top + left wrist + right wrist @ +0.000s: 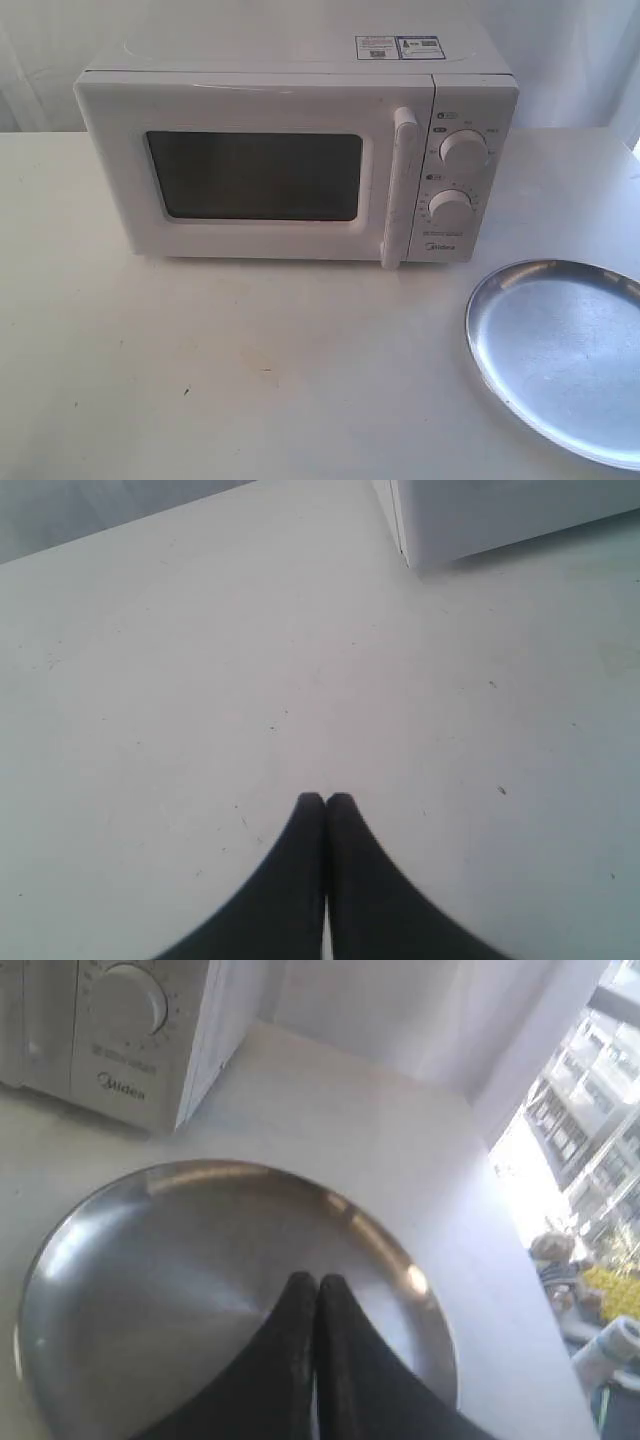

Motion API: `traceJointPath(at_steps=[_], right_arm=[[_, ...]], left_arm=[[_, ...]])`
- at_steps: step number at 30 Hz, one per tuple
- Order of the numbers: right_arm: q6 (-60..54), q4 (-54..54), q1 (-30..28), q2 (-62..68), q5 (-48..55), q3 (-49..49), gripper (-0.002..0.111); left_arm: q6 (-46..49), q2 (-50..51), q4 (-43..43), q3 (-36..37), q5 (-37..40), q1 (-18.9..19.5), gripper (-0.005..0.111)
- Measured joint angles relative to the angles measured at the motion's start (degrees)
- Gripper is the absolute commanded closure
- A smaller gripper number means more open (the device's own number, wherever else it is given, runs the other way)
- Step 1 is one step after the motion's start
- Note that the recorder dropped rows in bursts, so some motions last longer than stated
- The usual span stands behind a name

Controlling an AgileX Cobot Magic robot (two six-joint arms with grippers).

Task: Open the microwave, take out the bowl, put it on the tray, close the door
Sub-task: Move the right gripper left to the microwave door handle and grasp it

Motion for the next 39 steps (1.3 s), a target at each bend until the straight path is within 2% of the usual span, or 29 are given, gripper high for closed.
traceJointPath(at_steps=[3, 7, 9, 13, 18, 21, 24, 27, 29, 32, 35, 37, 39], right_arm=[[1.2, 3.0, 0.0, 0.0, -8.7, 0.0, 0.108], [11.7, 15.7, 0.0, 0.0, -29.2, 0.0, 0.108], [16.4, 17.6, 0.0, 0.0, -37.8, 0.0, 0.108], [26.1, 17.5, 0.0, 0.2, -46.8, -0.8, 0.108], [28.3, 6.7, 0.0, 10.0, -53.4, -7.0, 0.108], [32.4, -3.6, 0.0, 22.1, -53.7, -12.9, 0.108], [41.3, -18.9, 0.0, 35.9, -57.5, -16.7, 0.108], [48.1, -35.2, 0.0, 50.9, -67.4, -19.4, 0.108], [49.8, -41.8, 0.0, 61.7, -76.2, -20.6, 0.108], [48.3, -45.5, 0.0, 75.3, -84.7, -21.3, 0.108], [43.0, -46.3, 0.1, 84.4, -86.4, -22.5, 0.108], [39.0, -46.4, 0.3, 89.2, -86.8, -23.3, 0.104], [35.6, -46.4, 0.5, 92.5, -87.0, -23.8, 0.095]], left_arm=[[0.0, 0.0, 0.0, 0.0, 0.0, 0.0, 0.107], [0.0, 0.0, 0.0, 0.0, 0.0, 0.0, 0.107], [0.0, 0.0, 0.0, 0.0, 0.0, 0.0, 0.107], [0.0, 0.0, 0.0, 0.0, 0.0, 0.0, 0.107], [0.0, 0.0, 0.0, 0.0, 0.0, 0.0, 0.107], [0.0, 0.0, 0.0, 0.0, 0.0, 0.0, 0.107], [0.0, 0.0, 0.0, 0.0, 0.0, 0.0, 0.107], [0.0, 0.0, 0.0, 0.0, 0.0, 0.0, 0.107], [0.0, 0.0, 0.0, 0.0, 0.0, 0.0, 0.107], [0.0, 0.0, 0.0, 0.0, 0.0, 0.0, 0.107], [0.0, 0.0, 0.0, 0.0, 0.0, 0.0, 0.107], [0.0, 0.0, 0.0, 0.0, 0.0, 0.0, 0.107], [0.0, 0.0, 0.0, 0.0, 0.0, 0.0, 0.107]])
